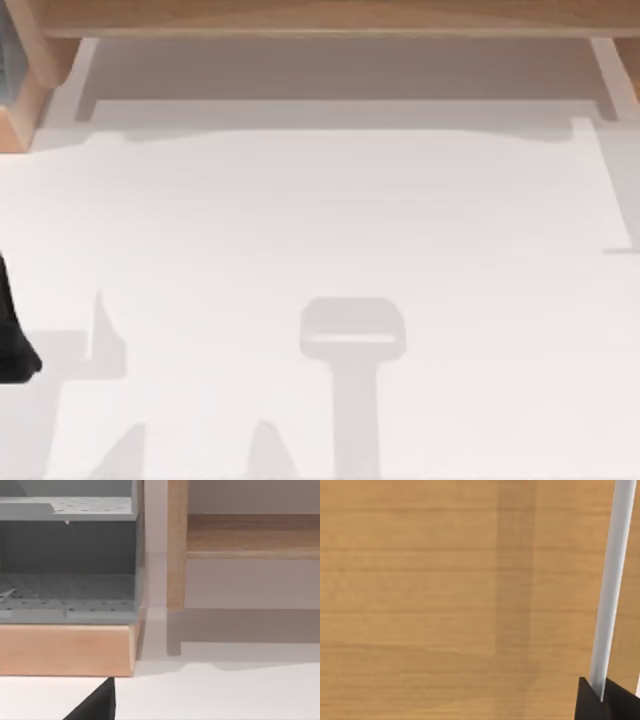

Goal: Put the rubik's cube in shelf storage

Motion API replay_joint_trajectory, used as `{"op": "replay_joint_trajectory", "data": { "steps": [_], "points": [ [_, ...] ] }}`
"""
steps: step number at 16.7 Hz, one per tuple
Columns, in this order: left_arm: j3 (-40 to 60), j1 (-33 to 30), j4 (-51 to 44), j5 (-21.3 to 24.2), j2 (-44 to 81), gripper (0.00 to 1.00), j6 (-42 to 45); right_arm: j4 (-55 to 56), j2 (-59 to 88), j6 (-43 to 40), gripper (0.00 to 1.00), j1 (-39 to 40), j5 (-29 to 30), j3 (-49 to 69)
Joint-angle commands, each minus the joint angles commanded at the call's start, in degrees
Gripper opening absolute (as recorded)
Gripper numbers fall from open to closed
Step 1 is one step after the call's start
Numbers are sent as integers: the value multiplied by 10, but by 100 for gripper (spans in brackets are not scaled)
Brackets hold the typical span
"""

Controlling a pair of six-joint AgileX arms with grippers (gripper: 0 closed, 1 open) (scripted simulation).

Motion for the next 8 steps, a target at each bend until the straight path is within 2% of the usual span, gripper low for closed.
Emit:
{"op": "replay_joint_trajectory", "data": {
  "steps": [1,8],
  "points": [
    [0,0,0,0,0,100,0,0,0,0,0,0,0,0],
    [0,0,0,0,0,100,0,0,0,0,53,0,0,0]
  ]
}}
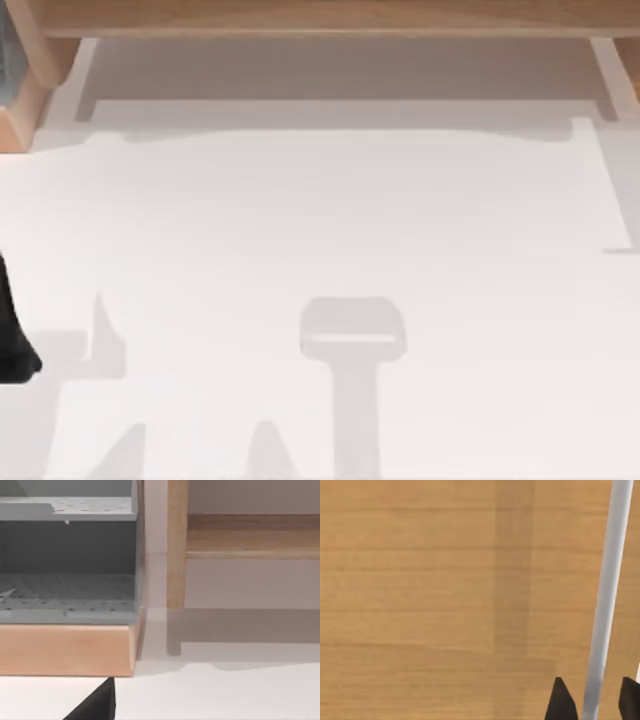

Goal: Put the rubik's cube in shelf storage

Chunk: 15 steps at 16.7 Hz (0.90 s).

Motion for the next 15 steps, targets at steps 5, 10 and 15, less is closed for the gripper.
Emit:
{"op": "replay_joint_trajectory", "data": {
  "steps": [5,10,15],
  "points": [
    [0,0,0,0,0,100,0,0,0,0,90,0,0,0],
    [0,0,0,0,0,100,0,0,0,0,100,0,0,0],
    [0,0,0,0,0,100,0,0,0,0,100,1,0,1]
  ]
}}
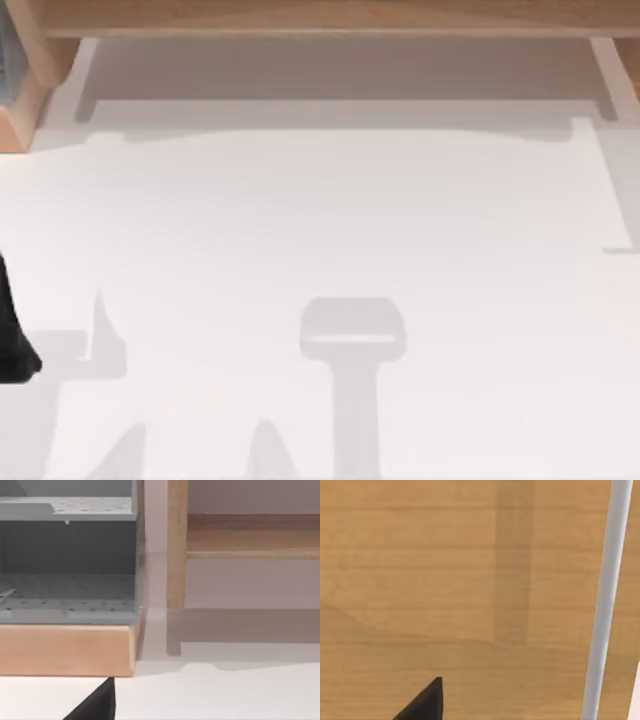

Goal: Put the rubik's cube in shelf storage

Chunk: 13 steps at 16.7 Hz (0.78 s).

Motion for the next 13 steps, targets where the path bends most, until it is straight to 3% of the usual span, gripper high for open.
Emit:
{"op": "replay_joint_trajectory", "data": {
  "steps": [7,13],
  "points": [
    [0,0,0,0,0,100,0,25,-11,0,100,-28,-28,-35],
    [0,0,0,0,0,100,0,16,-6,3,100,-39,-13,-17]
  ]
}}
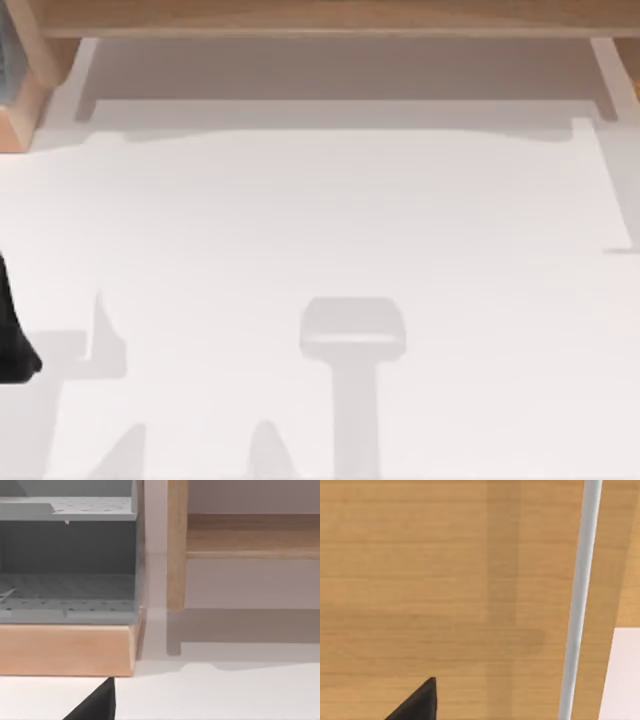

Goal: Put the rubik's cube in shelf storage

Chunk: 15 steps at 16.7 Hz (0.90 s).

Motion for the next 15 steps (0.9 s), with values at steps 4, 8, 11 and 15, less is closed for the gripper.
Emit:
{"op": "replay_joint_trajectory", "data": {
  "steps": [4,8,11,15],
  "points": [
    [0,0,0,0,0,100,0,-71,10,22,100,-59,68,102],
    [0,0,0,0,0,100,0,-238,24,76,100,-95,157,274],
    [0,0,0,0,0,100,0,-423,38,136,100,-92,220,433],
    [0,0,0,0,0,100,0,-723,65,235,100,-55,290,650]
  ]
}}
